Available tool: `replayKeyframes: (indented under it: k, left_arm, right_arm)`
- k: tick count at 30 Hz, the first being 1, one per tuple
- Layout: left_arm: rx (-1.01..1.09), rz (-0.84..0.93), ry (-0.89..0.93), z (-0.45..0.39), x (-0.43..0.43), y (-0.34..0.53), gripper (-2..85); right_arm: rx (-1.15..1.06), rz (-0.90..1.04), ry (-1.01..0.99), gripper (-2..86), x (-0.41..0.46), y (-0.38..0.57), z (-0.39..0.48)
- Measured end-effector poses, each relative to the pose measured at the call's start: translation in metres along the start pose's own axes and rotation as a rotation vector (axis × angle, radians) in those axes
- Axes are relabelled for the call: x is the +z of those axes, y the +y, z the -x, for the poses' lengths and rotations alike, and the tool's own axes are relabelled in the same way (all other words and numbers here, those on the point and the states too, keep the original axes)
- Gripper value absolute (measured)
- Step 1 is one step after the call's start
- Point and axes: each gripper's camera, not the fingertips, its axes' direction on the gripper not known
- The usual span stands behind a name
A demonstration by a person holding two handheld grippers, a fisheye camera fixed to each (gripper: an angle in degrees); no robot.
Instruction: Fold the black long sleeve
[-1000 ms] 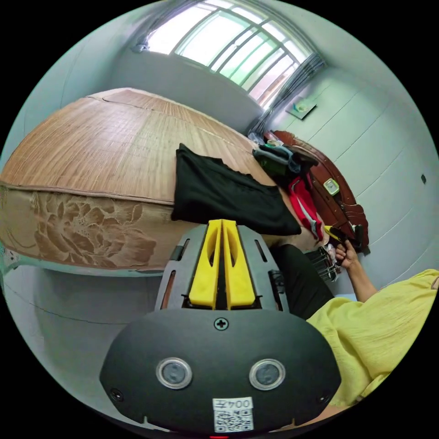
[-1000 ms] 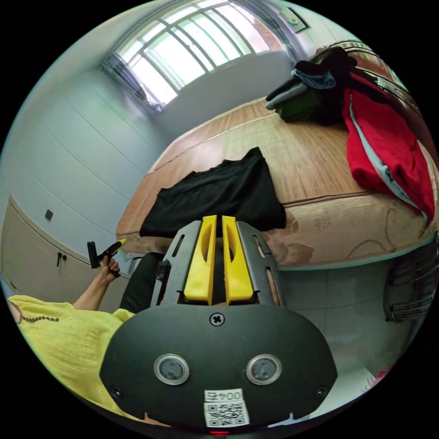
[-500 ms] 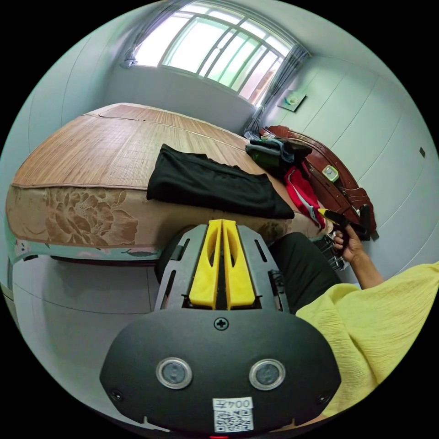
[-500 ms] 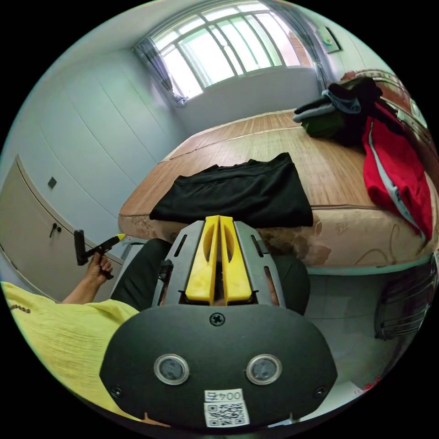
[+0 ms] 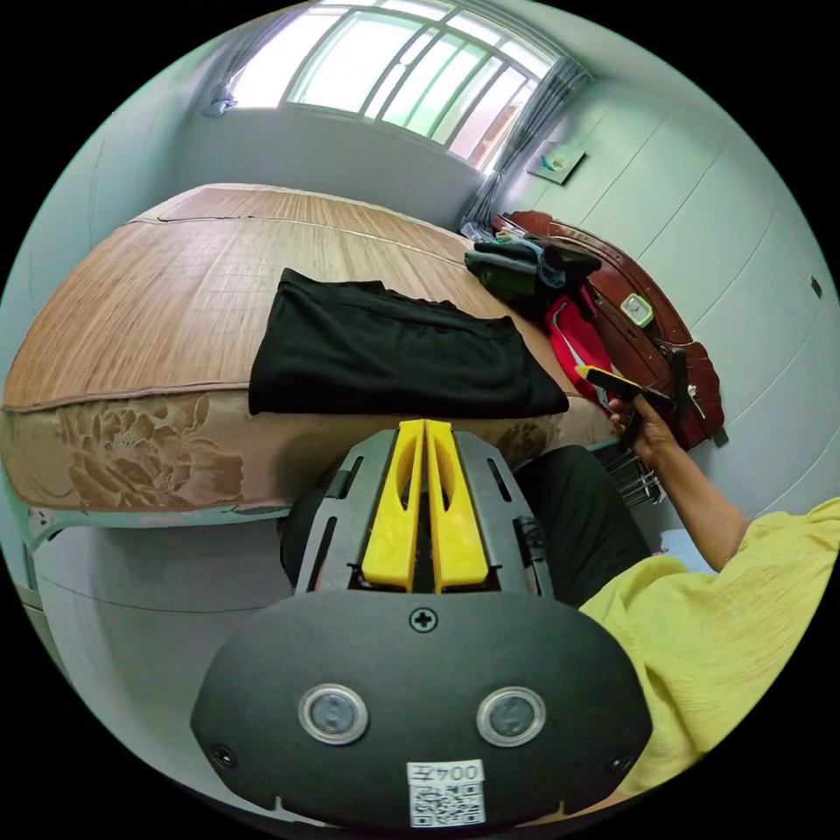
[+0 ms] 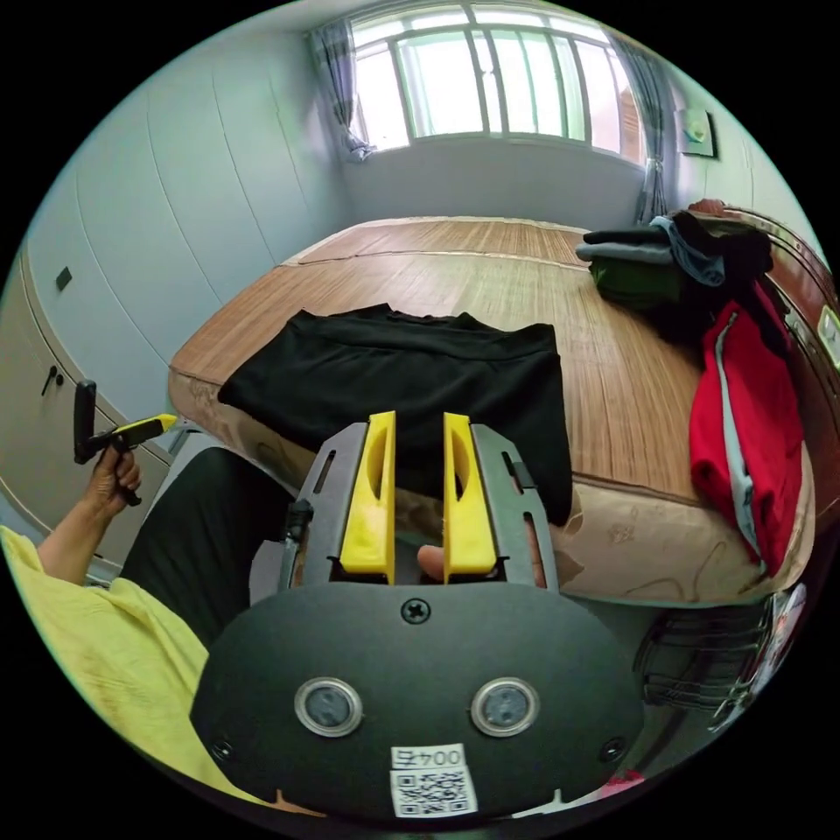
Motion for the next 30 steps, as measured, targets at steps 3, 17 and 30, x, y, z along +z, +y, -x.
replayKeyframes:
  k: [3,17,30]
  left_arm:
    - [0.000,0.016,-0.010,0.001,0.023,-0.016,0.2]
    - [0.032,0.101,-0.048,0.009,0.122,-0.110,2.4]
    - [0.065,0.212,-0.264,0.030,0.265,-0.247,11.4]
  right_arm:
    - [-0.025,0.019,0.011,8.2,0.030,-0.029,-0.008]
    - [-0.103,0.126,0.130,9.9,0.187,-0.081,-0.026]
    - [-0.093,0.077,0.119,9.8,0.192,-0.071,-0.027]
